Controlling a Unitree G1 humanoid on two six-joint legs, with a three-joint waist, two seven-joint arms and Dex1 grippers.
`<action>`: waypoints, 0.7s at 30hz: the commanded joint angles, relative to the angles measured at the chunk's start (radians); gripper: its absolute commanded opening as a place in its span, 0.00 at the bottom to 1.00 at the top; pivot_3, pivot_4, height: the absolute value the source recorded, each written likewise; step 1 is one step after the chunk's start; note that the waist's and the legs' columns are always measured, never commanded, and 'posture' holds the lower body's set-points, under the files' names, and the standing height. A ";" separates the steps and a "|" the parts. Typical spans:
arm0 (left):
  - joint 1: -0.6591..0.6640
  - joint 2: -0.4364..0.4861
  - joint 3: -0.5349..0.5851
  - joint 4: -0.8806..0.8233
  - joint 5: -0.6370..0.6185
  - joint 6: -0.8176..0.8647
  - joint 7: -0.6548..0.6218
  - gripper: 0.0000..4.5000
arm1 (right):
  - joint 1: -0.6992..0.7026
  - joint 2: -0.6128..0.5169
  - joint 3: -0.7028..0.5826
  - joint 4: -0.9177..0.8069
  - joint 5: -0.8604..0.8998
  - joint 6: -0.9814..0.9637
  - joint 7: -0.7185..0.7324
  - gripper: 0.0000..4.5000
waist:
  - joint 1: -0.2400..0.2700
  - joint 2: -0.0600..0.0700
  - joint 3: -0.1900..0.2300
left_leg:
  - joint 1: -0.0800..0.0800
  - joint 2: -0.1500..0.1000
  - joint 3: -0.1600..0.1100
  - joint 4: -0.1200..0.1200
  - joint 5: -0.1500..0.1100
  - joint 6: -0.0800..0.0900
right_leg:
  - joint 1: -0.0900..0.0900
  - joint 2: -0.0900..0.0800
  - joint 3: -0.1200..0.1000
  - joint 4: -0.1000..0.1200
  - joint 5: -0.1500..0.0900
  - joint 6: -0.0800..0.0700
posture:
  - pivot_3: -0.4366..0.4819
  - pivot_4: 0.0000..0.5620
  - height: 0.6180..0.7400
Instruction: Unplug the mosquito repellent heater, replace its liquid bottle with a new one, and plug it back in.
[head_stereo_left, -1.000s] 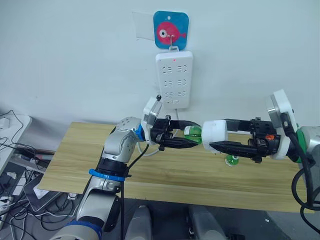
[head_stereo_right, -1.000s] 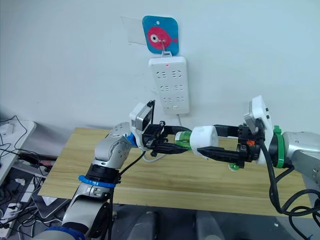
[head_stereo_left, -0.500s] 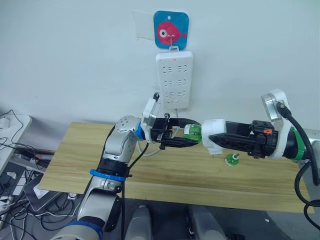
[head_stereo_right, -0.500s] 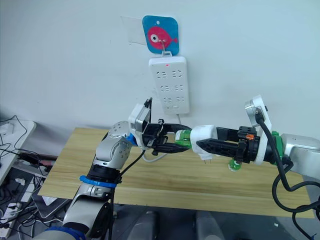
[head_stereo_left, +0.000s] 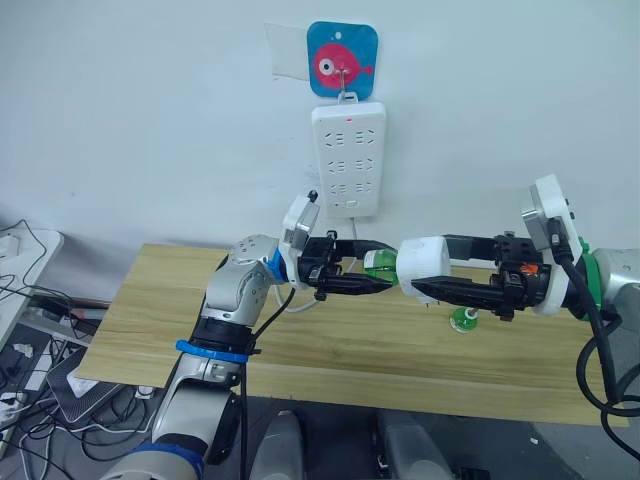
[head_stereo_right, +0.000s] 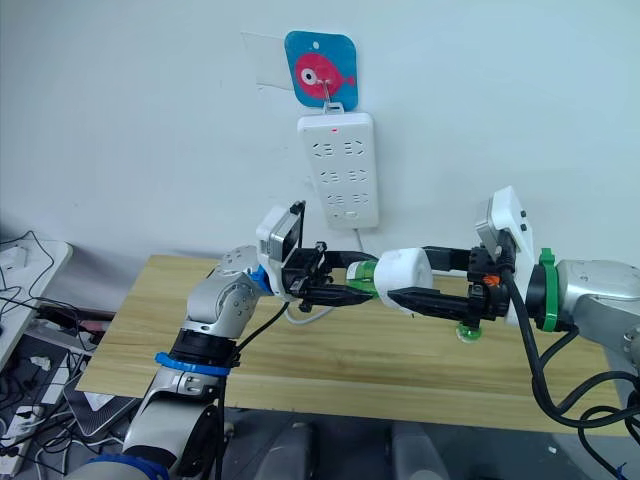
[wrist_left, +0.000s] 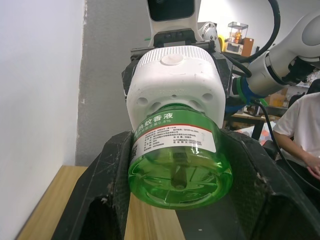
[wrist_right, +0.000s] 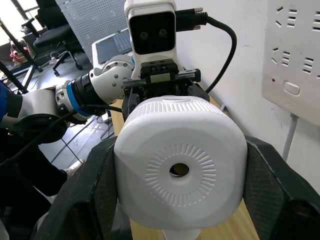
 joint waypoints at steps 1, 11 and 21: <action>-0.037 -0.070 -0.102 -0.105 -0.026 -0.015 -0.028 0.50 | -0.015 0.028 0.039 -0.068 0.031 -0.024 0.026 0.65 | 0.000 0.000 0.000 | 0.000 0.000 0.000 0.000 0.000 0.000 | 0.000 0.000 0.000 0.000 0.000 0.000 | 0.39 0.31 1.00; -0.036 -0.068 -0.097 -0.100 -0.024 -0.016 -0.011 0.50 | -0.019 0.020 0.023 -0.033 0.070 0.002 0.052 0.99 | 0.000 0.000 0.000 | 0.000 0.000 0.000 0.000 0.000 0.000 | 0.000 0.000 0.000 0.000 0.000 0.000 | 0.40 0.33 1.00; -0.045 -0.068 -0.084 -0.089 -0.029 -0.010 0.024 0.50 | 0.045 0.011 0.012 -0.028 -0.009 -0.032 0.107 0.99 | 0.001 0.000 0.000 | 0.000 0.000 0.000 0.000 0.000 0.000 | 0.000 0.000 0.000 0.000 0.000 0.000 | 0.40 0.34 1.00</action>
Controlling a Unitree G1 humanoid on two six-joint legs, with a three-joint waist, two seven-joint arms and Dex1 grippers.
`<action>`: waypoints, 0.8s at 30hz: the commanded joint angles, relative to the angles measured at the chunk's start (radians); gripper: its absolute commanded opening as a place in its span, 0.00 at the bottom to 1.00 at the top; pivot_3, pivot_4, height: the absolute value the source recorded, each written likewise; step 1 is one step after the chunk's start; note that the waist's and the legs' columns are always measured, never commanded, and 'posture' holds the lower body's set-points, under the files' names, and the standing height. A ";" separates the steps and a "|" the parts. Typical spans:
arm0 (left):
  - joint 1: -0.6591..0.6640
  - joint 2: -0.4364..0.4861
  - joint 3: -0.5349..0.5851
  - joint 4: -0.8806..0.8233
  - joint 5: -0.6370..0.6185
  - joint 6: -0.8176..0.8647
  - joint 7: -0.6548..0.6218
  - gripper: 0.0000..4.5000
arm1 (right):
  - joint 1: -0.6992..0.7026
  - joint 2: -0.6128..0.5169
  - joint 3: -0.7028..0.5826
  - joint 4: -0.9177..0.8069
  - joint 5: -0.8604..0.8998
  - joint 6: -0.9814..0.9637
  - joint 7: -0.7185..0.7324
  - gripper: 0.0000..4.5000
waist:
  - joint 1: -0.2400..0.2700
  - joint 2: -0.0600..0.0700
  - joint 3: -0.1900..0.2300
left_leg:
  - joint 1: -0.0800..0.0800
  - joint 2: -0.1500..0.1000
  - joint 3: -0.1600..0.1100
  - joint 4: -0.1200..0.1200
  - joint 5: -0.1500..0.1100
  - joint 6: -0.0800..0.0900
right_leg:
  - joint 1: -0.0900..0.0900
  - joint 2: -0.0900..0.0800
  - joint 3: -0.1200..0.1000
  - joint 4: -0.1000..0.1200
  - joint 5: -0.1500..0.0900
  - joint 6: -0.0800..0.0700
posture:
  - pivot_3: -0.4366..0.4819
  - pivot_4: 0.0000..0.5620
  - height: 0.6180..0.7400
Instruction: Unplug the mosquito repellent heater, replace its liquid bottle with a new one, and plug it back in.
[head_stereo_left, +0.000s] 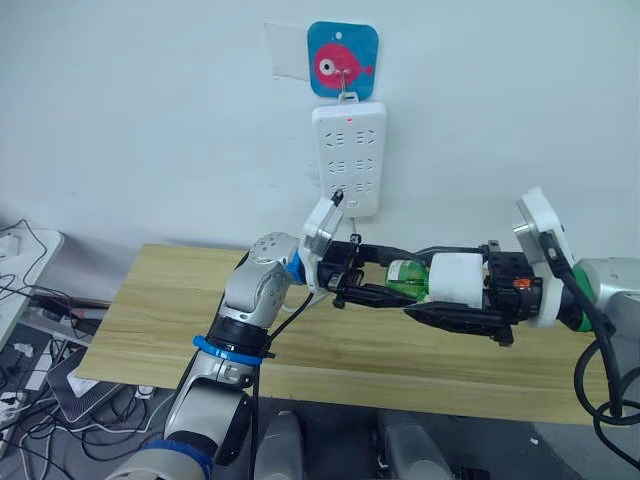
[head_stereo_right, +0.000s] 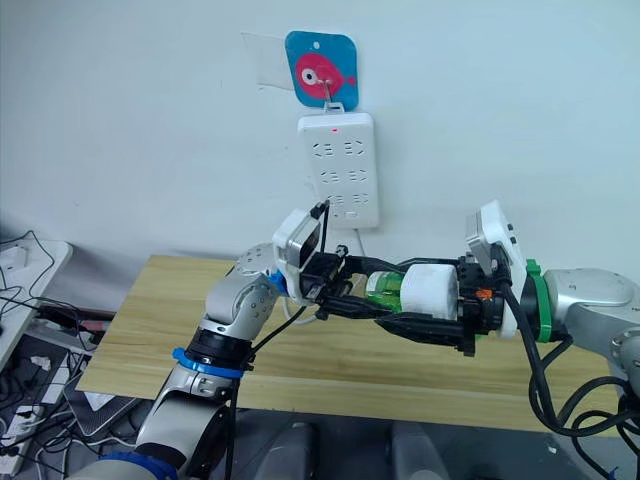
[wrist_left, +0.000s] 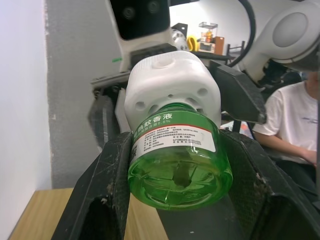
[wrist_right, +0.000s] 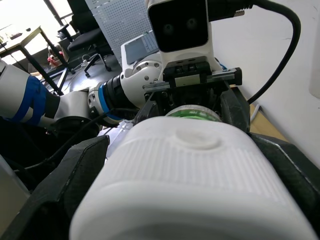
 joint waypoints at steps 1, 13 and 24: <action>-0.026 -0.013 -0.016 -0.041 -0.024 -0.003 0.011 0.50 | 0.018 -0.011 -0.010 -0.018 -0.035 -0.034 0.040 0.99 | 0.000 0.000 0.000 | 0.000 0.000 0.000 0.000 0.000 0.000 | 0.000 0.000 0.000 0.000 0.000 0.000 | 0.40 0.34 1.00; -0.010 0.015 -0.012 -0.036 -0.024 -0.001 0.028 0.50 | 0.018 -0.045 -0.040 -0.017 -0.007 -0.010 0.041 0.99 | 0.000 0.000 0.000 | 0.000 0.000 0.000 0.000 0.000 0.000 | 0.000 0.000 0.000 0.000 0.000 0.000 | 0.39 0.35 1.00; 0.003 0.036 -0.010 -0.042 -0.032 0.001 0.039 0.50 | 0.147 -0.109 -0.120 -0.011 -0.009 -0.007 0.087 0.99 | 0.000 0.000 0.000 | 0.000 0.000 0.000 0.000 0.000 0.000 | 0.000 0.000 0.000 0.000 0.000 0.000 | 0.40 0.36 1.00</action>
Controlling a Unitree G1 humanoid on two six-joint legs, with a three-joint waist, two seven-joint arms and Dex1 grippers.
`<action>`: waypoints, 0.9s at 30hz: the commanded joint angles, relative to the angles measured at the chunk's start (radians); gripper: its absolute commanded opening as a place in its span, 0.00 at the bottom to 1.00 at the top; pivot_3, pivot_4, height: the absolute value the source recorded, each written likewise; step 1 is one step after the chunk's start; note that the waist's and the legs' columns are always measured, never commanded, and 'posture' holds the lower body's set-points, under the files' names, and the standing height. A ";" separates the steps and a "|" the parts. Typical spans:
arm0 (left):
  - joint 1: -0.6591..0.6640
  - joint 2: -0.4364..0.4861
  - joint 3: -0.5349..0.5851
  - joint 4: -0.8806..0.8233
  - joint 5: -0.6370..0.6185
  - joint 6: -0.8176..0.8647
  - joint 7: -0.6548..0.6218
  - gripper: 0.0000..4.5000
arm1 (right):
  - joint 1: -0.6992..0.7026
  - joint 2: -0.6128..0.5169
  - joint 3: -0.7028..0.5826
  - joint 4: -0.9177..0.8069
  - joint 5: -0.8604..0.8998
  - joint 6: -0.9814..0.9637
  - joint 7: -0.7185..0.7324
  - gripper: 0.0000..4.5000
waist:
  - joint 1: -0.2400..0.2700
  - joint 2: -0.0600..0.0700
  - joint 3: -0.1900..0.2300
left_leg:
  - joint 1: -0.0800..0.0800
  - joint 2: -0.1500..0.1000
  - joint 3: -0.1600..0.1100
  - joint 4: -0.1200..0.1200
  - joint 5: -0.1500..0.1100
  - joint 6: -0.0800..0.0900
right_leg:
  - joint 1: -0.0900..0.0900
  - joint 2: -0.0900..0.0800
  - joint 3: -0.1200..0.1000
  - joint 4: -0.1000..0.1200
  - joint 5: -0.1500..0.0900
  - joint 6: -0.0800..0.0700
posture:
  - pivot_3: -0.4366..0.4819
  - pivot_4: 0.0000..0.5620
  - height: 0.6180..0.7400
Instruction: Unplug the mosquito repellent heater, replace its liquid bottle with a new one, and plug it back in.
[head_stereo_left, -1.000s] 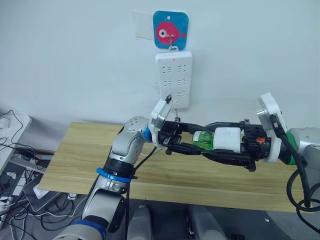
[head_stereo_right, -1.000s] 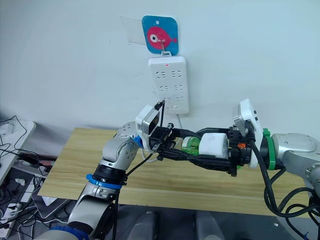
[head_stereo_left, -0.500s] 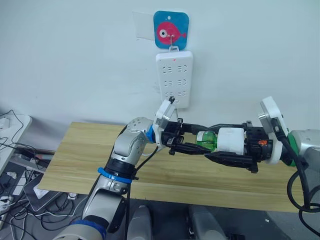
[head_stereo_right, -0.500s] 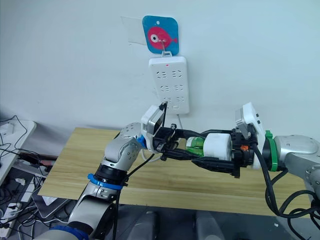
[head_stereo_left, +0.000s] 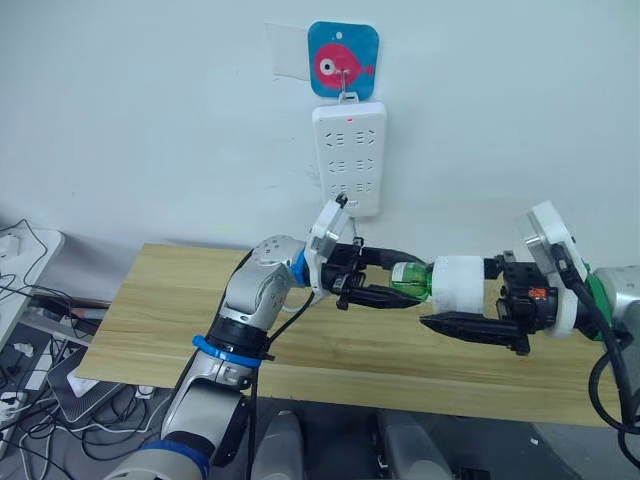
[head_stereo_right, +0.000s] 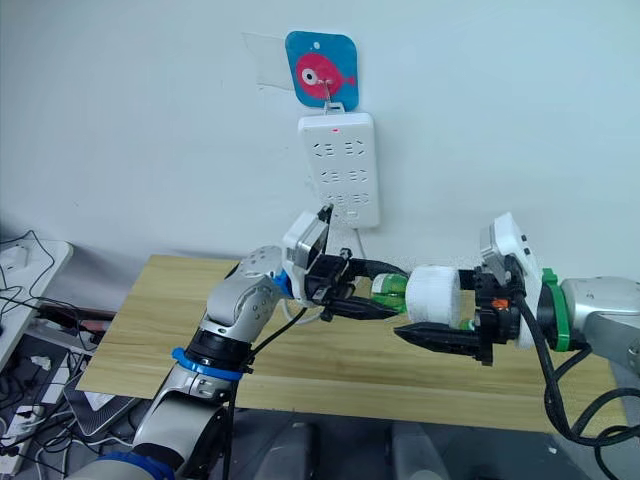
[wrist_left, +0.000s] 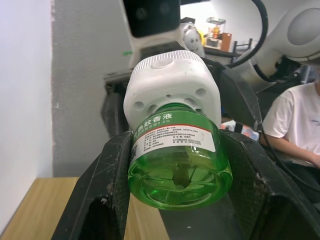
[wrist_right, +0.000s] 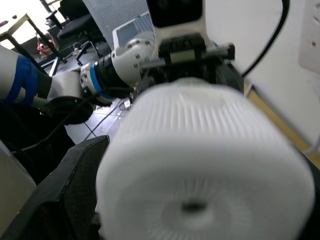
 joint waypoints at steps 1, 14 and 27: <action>-0.002 0.001 0.011 -0.039 -0.028 -0.010 0.003 0.50 | 0.028 -0.019 -0.056 -0.009 0.002 -0.008 0.027 0.99 | 0.000 0.000 0.000 | 0.000 0.000 0.000 0.000 0.000 0.000 | 0.000 0.000 0.000 0.000 0.000 0.000 | 0.40 0.36 1.00; -0.013 0.016 0.021 -0.020 -0.025 -0.018 0.018 0.50 | 0.329 -0.104 -0.172 -0.029 -0.059 0.041 0.170 0.99 | 0.003 -0.001 0.000 | 0.000 0.000 0.000 0.000 0.000 0.000 | 0.000 0.000 0.000 -0.001 0.000 0.000 | 0.41 0.37 1.00; -0.001 0.022 0.016 -0.046 -0.032 -0.002 0.024 0.50 | 0.192 0.044 -0.033 0.160 -0.251 -0.083 0.140 0.40 | 0.000 -0.001 0.001 | 0.001 0.000 0.000 0.000 0.000 0.000 | 0.001 0.000 0.000 -0.001 0.000 0.000 | 0.42 0.37 1.00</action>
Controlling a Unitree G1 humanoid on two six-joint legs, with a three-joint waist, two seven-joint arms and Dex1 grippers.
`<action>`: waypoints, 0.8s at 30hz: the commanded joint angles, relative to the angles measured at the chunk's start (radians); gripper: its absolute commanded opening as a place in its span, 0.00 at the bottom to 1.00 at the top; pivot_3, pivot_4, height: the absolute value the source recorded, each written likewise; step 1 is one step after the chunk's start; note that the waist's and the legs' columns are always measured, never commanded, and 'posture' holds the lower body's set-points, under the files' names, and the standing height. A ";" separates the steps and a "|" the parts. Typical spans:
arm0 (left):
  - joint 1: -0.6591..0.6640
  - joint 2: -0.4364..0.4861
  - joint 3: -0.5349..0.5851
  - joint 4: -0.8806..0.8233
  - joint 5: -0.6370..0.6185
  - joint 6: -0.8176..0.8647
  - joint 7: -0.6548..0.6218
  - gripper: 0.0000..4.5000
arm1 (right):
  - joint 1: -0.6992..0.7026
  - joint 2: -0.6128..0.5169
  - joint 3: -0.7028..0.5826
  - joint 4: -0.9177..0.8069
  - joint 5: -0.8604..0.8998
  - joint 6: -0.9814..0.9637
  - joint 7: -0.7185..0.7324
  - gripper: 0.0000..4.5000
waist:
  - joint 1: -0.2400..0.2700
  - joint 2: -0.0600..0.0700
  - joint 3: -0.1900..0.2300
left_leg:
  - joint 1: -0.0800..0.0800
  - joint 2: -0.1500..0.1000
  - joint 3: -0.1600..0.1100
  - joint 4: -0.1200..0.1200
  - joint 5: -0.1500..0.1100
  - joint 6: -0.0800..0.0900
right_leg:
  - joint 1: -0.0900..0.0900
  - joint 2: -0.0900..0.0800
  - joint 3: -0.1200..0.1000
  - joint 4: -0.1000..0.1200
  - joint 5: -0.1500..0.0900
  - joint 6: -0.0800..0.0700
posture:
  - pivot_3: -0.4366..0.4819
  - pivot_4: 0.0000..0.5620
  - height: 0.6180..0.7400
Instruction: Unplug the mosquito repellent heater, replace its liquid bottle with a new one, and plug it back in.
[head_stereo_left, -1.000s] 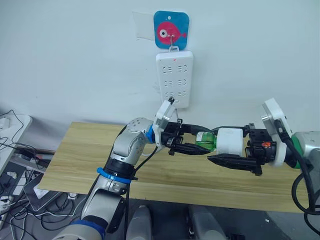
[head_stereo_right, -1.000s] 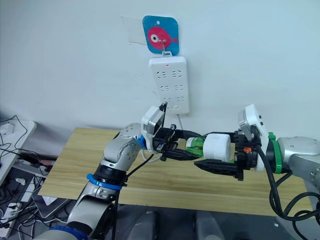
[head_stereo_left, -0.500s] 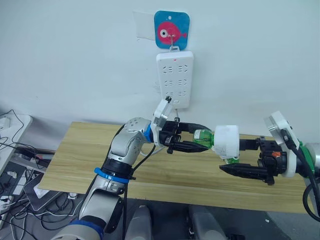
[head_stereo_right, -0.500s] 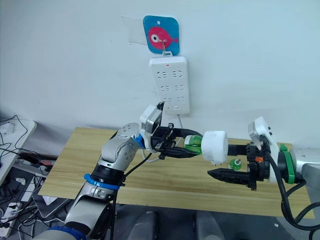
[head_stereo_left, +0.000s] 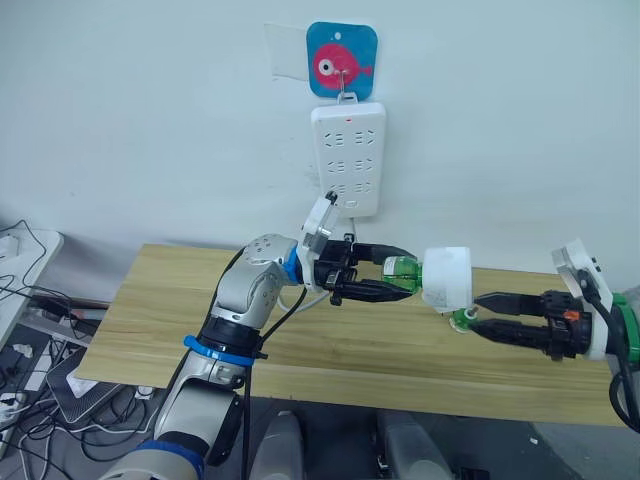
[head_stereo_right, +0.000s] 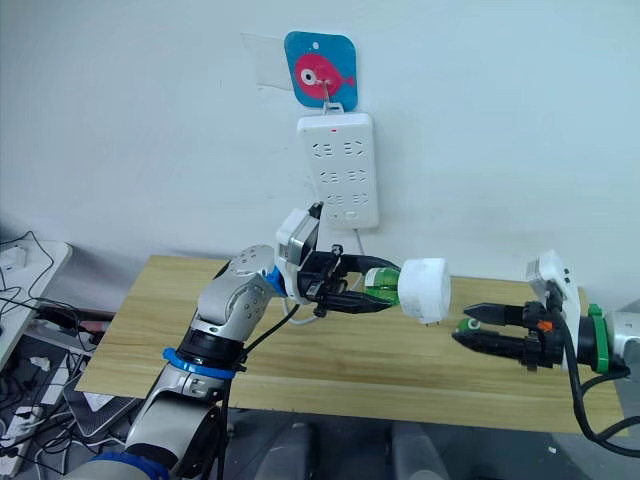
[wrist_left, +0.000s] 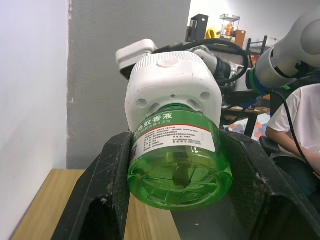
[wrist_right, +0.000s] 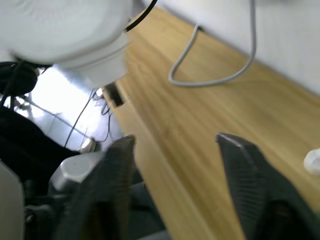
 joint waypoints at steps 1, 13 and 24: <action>-0.005 -0.002 0.002 -0.046 -0.026 -0.002 0.003 0.50 | -0.044 0.044 0.044 -0.009 -0.013 -0.018 -0.020 0.32 | 0.000 0.000 0.000 | 0.000 0.000 0.000 0.000 0.000 0.000 | 0.000 0.000 0.000 0.000 0.000 0.000 | 0.42 0.37 1.00; -0.006 0.002 0.003 -0.017 0.003 -0.034 0.017 0.50 | -0.014 0.084 -0.003 -0.191 0.277 0.129 -0.146 0.00 | 0.004 0.000 0.000 | 0.000 0.000 -0.001 0.000 0.000 0.000 | 0.000 0.000 0.000 0.000 0.000 0.000 | 0.43 0.35 1.00; -0.022 -0.018 -0.007 0.039 0.025 -0.085 0.012 0.50 | -0.075 -0.072 -0.027 -0.216 0.780 0.091 -0.462 0.00 | 0.001 0.000 0.000 | -0.001 0.000 0.000 0.000 0.000 0.000 | 0.000 0.000 -0.001 0.000 0.000 0.000 | 0.40 0.33 1.00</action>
